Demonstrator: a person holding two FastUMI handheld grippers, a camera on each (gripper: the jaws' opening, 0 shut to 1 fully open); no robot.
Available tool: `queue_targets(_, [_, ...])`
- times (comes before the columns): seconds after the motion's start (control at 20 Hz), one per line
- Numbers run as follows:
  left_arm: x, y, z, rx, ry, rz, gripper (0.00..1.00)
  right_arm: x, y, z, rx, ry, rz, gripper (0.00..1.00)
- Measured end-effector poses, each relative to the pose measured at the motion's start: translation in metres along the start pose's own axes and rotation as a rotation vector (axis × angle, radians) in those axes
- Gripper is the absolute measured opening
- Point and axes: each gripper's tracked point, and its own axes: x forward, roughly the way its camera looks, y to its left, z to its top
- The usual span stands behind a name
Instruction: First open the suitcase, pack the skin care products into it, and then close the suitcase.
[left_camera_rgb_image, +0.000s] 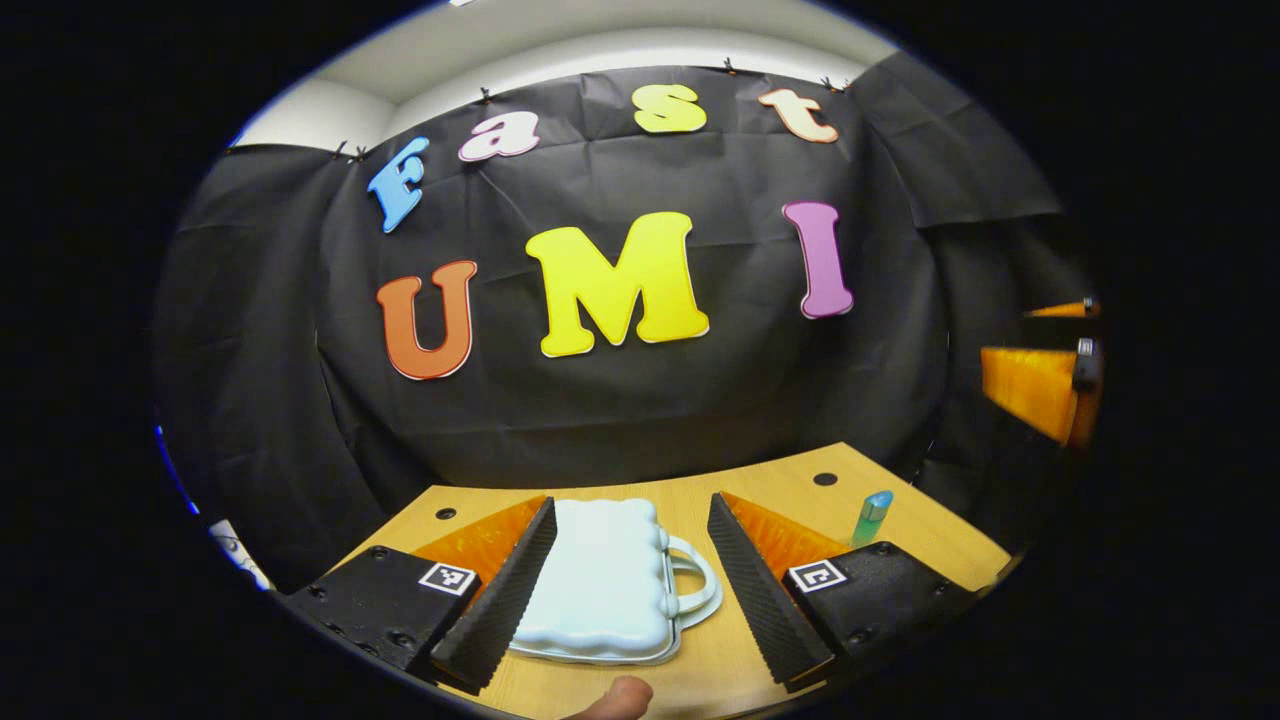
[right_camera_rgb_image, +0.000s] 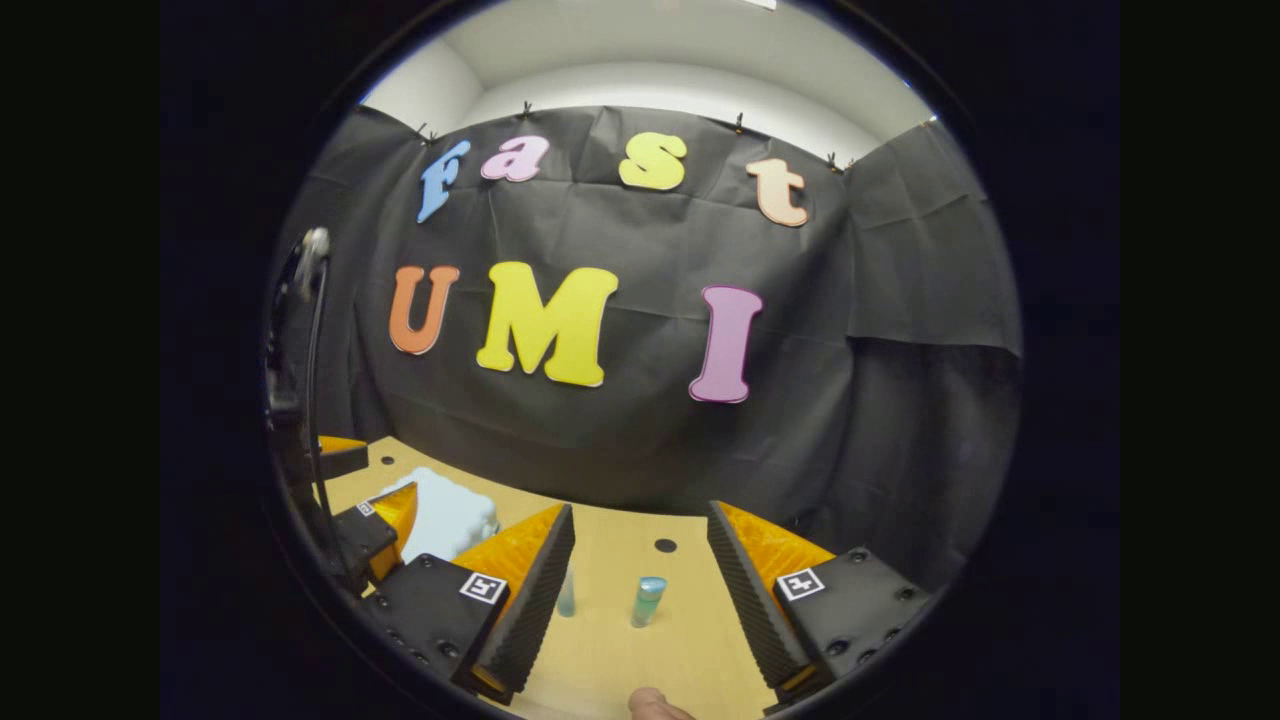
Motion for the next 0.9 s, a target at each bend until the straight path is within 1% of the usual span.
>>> queue_targets(0.15, [0.015,-0.003,-0.035,0.13,0.025,0.021,0.99,0.007,-0.028,-0.011,-0.026,0.01,-0.036,0.79])
queue_targets(0.35, [0.034,-0.011,-0.087,0.29,0.102,0.052,0.99,0.013,-0.063,-0.029,0.012,0.073,-0.061,0.79])
queue_targets(0.4, [0.041,-0.015,-0.094,0.36,0.105,0.064,0.99,0.015,-0.073,-0.031,0.034,0.078,-0.06,0.79])
queue_targets(0.5, [0.054,-0.025,-0.104,0.503,0.094,0.064,0.99,0.021,-0.09,-0.031,0.036,0.065,-0.06,0.79])
queue_targets(0.65, [0.067,-0.044,-0.125,0.661,0.097,0.004,0.98,0.033,-0.111,-0.042,0.029,0.06,-0.055,0.79])
queue_targets(0.7, [0.071,-0.048,-0.13,0.719,0.1,-0.005,0.97,0.036,-0.117,-0.047,0.032,0.068,-0.052,0.79])
queue_targets(0.8, [0.078,-0.048,-0.134,0.821,0.109,0.0,0.97,0.043,-0.131,-0.057,0.051,0.085,-0.054,0.79])
queue_targets(0.9, [0.091,-0.044,-0.143,0.943,0.167,0.026,0.97,0.05,-0.145,-0.074,0.079,0.113,-0.061,0.79])
